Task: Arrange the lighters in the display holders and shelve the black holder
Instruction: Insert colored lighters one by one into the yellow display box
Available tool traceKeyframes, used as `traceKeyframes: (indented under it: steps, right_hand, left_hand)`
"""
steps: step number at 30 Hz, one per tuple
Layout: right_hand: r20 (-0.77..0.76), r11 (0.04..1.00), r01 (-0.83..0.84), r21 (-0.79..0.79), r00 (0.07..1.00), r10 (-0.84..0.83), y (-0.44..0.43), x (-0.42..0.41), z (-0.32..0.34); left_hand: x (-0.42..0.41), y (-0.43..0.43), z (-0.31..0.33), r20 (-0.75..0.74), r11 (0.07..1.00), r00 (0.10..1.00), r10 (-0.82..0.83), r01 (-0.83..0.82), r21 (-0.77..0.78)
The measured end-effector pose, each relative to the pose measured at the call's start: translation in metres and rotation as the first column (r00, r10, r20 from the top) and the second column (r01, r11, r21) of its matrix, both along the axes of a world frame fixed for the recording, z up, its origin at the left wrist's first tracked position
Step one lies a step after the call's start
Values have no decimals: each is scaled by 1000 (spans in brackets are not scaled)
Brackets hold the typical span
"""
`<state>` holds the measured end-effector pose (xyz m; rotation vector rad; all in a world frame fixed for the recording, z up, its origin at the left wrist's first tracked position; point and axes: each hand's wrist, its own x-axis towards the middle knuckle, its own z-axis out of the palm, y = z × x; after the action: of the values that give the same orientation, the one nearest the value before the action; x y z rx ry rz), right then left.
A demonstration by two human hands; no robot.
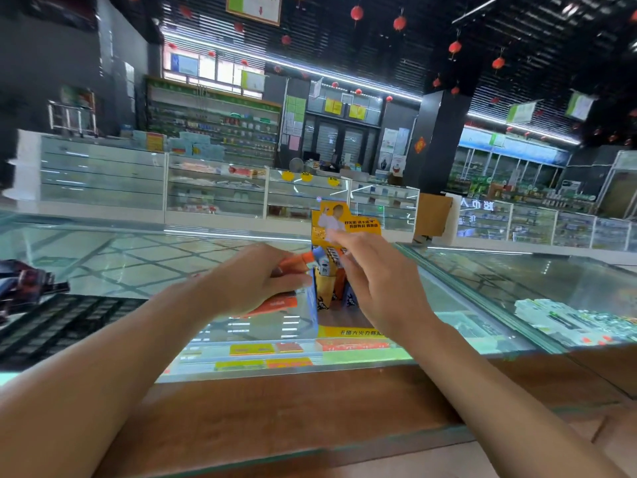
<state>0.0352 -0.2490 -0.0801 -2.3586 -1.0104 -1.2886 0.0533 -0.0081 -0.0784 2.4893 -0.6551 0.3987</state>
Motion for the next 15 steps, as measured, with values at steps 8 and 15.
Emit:
traceKeyframes:
  steps: [8,15]
  right_hand:
    - [-219,966,-175,188,952,215,12,12,1]
    - [-322,854,-147,499,883,341,-8,3,1]
  left_hand:
    - [-1,4,3,16,999,999,-32,31,41]
    - [-4,3,3,-102,981,991,-90,71,-183]
